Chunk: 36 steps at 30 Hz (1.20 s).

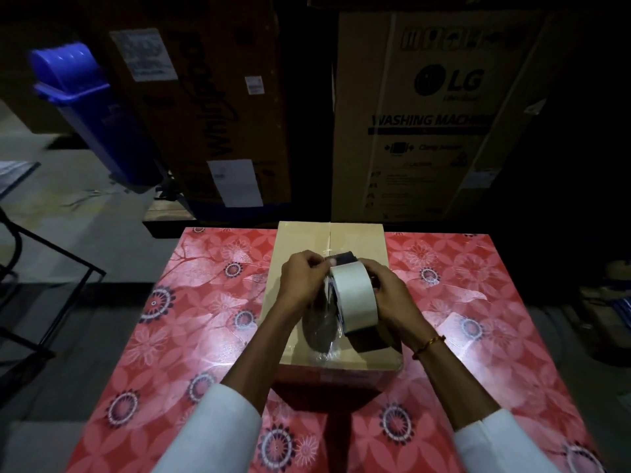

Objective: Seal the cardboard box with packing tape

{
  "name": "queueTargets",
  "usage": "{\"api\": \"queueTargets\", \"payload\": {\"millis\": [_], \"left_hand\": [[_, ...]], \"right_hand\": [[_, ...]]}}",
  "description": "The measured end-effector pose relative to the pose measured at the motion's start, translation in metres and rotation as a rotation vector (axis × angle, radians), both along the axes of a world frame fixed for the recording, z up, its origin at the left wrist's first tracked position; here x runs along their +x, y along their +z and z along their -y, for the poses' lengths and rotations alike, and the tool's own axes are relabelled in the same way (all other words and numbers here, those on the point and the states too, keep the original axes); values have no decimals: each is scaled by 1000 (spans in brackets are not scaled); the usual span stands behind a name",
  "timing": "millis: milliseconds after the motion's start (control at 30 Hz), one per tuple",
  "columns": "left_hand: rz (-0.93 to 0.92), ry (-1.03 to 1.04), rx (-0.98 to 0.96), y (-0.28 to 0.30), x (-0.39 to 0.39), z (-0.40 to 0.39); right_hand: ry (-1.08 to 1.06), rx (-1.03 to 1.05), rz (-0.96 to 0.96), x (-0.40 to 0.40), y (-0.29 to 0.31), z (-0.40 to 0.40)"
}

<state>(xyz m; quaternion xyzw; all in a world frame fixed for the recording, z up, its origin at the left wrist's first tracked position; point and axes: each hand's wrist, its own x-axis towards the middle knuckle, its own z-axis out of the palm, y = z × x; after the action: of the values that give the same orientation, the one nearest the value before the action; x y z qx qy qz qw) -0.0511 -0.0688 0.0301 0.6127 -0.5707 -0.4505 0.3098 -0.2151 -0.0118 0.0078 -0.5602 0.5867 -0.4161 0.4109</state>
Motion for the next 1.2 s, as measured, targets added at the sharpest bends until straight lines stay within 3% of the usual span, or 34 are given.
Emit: {"api": "queueTargets", "payload": {"millis": [200, 533, 700, 900, 1033, 1200], "left_hand": [[-428, 111, 120, 5, -3, -17], [-575, 76, 287, 30, 13, -24], [-562, 83, 282, 34, 17, -27], [-515, -46, 196, 44, 25, -26], [-514, -79, 159, 49, 25, -27], [-139, -52, -281, 49, 19, -32]], "right_hand": [[-73, 53, 260, 9, 1, -15], [-90, 152, 467, 22, 0, -27], [-2, 129, 473, 29, -1, -35], [-12, 91, 498, 37, 15, -45], [-79, 8, 395, 40, 27, -53], [-206, -76, 262, 39, 30, -64]]}}
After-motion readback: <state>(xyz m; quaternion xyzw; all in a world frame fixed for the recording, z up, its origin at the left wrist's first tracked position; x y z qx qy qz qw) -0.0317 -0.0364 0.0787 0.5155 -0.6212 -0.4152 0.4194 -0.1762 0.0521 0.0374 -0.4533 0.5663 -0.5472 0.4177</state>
